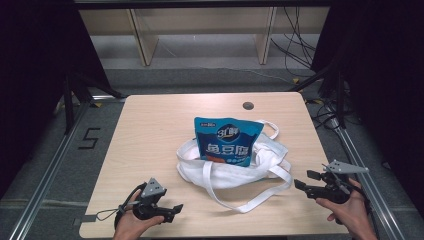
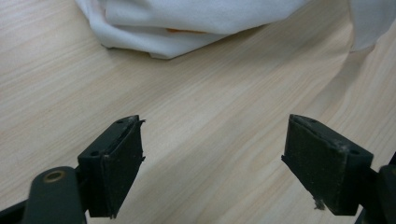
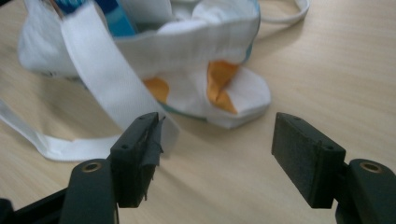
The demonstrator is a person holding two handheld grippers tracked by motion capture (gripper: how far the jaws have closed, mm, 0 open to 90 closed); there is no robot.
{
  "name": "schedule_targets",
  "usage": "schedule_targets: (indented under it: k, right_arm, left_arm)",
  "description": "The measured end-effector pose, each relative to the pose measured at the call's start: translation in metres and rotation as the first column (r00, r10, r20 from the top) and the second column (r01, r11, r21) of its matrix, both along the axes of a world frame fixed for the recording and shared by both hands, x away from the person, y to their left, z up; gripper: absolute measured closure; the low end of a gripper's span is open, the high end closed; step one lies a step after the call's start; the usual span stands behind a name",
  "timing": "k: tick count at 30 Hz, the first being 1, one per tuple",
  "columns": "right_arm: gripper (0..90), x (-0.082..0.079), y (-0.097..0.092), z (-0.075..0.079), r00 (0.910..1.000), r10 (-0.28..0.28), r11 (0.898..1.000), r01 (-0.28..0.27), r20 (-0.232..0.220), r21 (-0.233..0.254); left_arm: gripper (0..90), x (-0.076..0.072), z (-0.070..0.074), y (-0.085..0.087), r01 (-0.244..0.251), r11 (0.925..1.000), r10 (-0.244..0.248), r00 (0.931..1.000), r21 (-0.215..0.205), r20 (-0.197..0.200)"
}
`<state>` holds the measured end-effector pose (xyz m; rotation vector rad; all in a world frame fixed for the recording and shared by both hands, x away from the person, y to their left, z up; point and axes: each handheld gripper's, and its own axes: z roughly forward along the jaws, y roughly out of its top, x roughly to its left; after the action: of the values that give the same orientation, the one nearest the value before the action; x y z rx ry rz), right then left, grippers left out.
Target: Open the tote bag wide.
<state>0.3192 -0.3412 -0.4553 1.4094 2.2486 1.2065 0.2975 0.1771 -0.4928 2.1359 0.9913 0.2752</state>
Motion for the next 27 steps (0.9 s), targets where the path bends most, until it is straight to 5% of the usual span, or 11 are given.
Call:
schedule_targets:
  k: [1, 4, 9, 10, 11, 15, 22, 23, 24, 25, 27]
  right_arm:
    - [33.4, 0.0, 0.0, -0.006, 0.9998, 0.0, 0.999, 0.001, 0.019, -0.045]
    - [33.4, -0.004, 0.001, -0.017, 0.9994, 0.034, 0.997, -0.034, -0.005, -0.065]
    - [33.3, -0.016, 0.011, -0.022, 0.9992, 0.04, 0.998, -0.039, 0.008, -0.056]
    - [33.2, -0.015, 0.009, -0.022, 0.9967, 0.072, 0.993, -0.068, 0.038, -0.093]
    - [33.2, -0.02, 0.013, -0.023, 0.9993, 0.038, 0.997, -0.038, 0.004, -0.062]
    - [32.5, -0.027, 0.012, -0.028, 0.995, 0.091, 0.993, -0.087, 0.041, -0.085]
    - [31.7, -0.04, 0.013, -0.039, 0.9967, 0.081, 0.995, -0.081, 0.002, -0.052]
    - [31.6, -0.041, 0.013, -0.04, 0.9969, 0.077, 0.995, -0.078, -0.016, -0.065]
    - [31.5, -0.04, 0.012, -0.042, 0.9961, 0.086, 0.992, -0.084, 0.016, -0.089]
    - [31.4, -0.043, 0.014, -0.042, 0.9968, 0.08, 0.995, -0.08, -0.012, -0.058]
    - [31.1, -0.044, 0.014, -0.042, 0.9955, 0.094, 0.993, -0.095, -0.014, -0.074]
  left_arm:
    - [18.6, 0.0, 0.0, 0.001, 0.001, 1.0, -0.001, 1.0, 0.009, 0.003]
    - [18.6, -0.003, -0.002, 0.003, -0.015, 0.9999, 0.015, 0.9999, -0.001, -0.005]
    - [18.7, -0.007, -0.003, 0.007, -0.029, 0.9996, 0.029, 0.9996, -0.001, -0.004]
    - [18.6, -0.008, -0.004, 0.008, -0.031, 0.9995, 0.031, 0.9995, -0.008, -0.001]
    - [18.6, -0.009, -0.005, 0.008, -0.043, 0.9991, 0.043, 0.9991, 0.003, 0.005]
    - [18.6, -0.012, -0.008, 0.009, -0.038, 0.9991, 0.037, 0.9992, 0.018, 0.011]
    - [17.5, -0.015, -0.01, 0.011, -0.025, 0.9995, 0.025, 0.9992, 0.016, 0.031]
    - [17.4, -0.015, -0.01, 0.011, -0.035, 0.9992, 0.034, 0.9989, 0.02, 0.031]
    - [17.1, -0.016, -0.012, 0.011, -0.041, 0.9991, 0.04, 0.9988, 0.012, 0.029]
    - [16.8, -0.017, -0.012, 0.01, -0.048, 0.9988, 0.048, 0.9987, 0.007, 0.016]
    - [16.7, -0.017, -0.013, 0.009, -0.037, 0.9992, 0.037, 0.9992, 0.016, 0.017]
